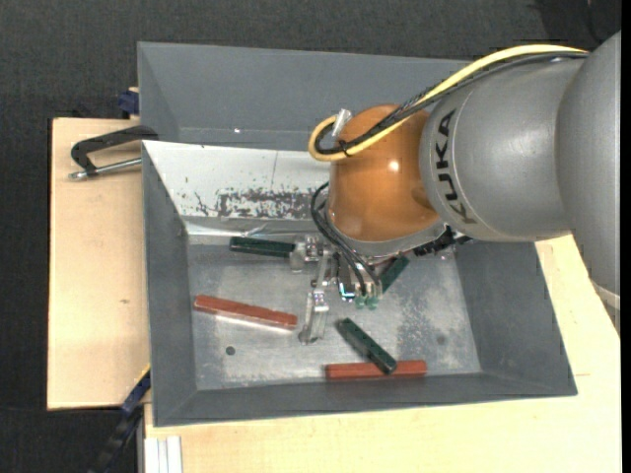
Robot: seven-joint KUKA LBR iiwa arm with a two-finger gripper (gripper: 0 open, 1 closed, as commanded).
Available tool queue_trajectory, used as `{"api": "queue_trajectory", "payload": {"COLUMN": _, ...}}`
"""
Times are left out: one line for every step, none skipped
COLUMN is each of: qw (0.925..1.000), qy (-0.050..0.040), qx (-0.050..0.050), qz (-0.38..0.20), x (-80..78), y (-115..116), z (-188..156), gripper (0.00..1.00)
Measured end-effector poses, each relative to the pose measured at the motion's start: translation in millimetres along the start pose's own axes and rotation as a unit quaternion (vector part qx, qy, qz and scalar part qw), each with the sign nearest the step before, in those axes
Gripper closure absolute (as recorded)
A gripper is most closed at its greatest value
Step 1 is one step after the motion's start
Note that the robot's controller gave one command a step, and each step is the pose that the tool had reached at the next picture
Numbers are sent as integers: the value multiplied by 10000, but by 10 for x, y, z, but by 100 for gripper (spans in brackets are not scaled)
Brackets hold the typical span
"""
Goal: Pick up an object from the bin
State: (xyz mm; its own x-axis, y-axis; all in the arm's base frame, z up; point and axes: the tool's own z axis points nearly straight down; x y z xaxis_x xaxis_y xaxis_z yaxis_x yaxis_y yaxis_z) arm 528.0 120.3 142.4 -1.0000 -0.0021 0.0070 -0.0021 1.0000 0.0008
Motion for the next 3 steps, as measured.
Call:
{"api": "queue_trajectory", "payload": {"qw": 10000, "qy": -32, "qx": -3, "qz": 7, "x": -14, "y": -5, "z": -38, "gripper": 0}}
{"api": "queue_trajectory", "payload": {"qw": 9998, "qy": -36, "qx": -5, "qz": -211, "x": 139, "y": 266, "z": 720, "gripper": 100}}
{"api": "queue_trajectory", "payload": {"qw": 9998, "qy": -37, "qx": -5, "qz": -209, "x": 139, "y": 264, "z": 720, "gripper": 100}}
